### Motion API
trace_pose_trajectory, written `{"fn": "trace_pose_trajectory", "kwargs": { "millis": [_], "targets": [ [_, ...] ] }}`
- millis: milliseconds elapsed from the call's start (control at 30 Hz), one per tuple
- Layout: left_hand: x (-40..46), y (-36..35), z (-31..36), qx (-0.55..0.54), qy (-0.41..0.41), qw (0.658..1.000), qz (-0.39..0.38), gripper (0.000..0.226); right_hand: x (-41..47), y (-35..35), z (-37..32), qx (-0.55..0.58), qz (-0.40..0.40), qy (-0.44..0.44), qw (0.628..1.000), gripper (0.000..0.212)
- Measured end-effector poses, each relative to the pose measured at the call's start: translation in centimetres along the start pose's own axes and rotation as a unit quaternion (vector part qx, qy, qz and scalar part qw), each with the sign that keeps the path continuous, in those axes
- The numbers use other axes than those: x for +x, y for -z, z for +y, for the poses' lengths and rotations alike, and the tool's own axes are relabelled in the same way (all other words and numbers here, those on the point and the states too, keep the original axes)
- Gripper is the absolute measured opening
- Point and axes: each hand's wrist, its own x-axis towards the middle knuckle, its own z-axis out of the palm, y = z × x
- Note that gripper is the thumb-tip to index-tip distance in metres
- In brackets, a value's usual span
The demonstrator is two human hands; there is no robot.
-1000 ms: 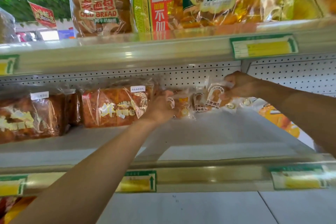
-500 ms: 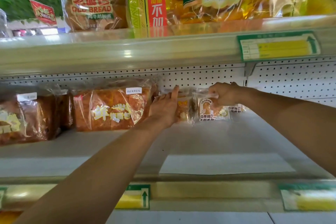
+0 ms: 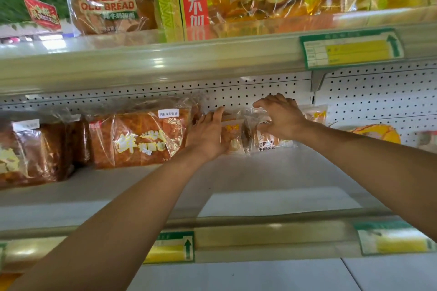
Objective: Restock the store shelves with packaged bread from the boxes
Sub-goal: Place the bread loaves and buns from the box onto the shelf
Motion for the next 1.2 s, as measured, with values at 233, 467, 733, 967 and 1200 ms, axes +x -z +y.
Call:
{"fn": "trace_pose_trajectory", "kwargs": {
  "millis": [233, 467, 733, 967, 1200],
  "targets": [
    [-4.1, 1.8, -1.5, -0.246, 0.043, 0.967, 0.047, 0.066, -2.2, 0.0, -5.4, 0.155, 0.124, 0.047, 0.979, 0.028],
    [-10.2, 4.6, -4.4, -0.419, 0.086, 0.9, 0.085, 0.018, -3.2, 0.1, -14.2, 0.311, 0.099, 0.075, 0.942, 0.021],
    [-22.8, 10.5, -11.7, -0.527, 0.159, 0.801, 0.235, 0.01, -5.1, -0.5, -28.2, 0.464, 0.045, 0.162, 0.87, 0.01],
    [-35.1, 12.9, -23.1, -0.519, 0.291, 0.762, 0.254, 0.011, -8.4, -2.5, -45.6, 0.564, -0.024, 0.227, 0.793, 0.013],
    [-49.2, 12.2, -36.2, -0.466, 0.436, 0.72, 0.272, 0.014, -14.9, -9.0, -63.9, 0.616, -0.151, 0.27, 0.725, 0.016]
  ]
}}
